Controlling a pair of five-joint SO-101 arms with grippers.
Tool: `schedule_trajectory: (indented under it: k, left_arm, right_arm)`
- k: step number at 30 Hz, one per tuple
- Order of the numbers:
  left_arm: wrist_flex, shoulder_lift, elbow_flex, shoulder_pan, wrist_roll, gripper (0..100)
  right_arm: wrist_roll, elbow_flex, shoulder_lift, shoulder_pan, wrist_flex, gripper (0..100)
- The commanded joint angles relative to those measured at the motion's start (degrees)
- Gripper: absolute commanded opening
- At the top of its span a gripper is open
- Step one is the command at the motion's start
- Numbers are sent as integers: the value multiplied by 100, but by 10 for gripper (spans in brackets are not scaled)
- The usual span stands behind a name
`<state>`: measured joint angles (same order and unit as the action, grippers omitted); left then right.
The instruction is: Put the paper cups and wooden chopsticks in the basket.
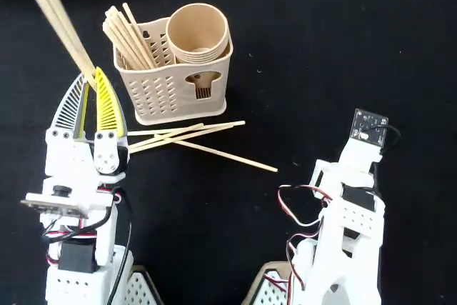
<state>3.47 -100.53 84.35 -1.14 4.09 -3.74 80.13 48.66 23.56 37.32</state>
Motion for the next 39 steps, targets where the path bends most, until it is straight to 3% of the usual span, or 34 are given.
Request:
schedule_trajectory:
  k: [1, 16, 22, 33, 39]
  left_arm:
    - [484, 668, -470, -13, -53, 30]
    - [607, 5345, -3512, 40, -53, 30]
    - [607, 6075, -4171, -4, -53, 30]
    - [624, 6699, -4040, -13, -53, 30]
    - [1275, 7086, -3829, -13, -53, 30]
  right_arm:
    - [-18, -22, 136, -70, -123, 41]
    - [-53, 31, 163, -70, -149, 42]
    - [-62, 31, 163, -70, -149, 42]
    - [-62, 13, 163, -193, -149, 42]
    - [-70, 31, 163, -369, -149, 42]
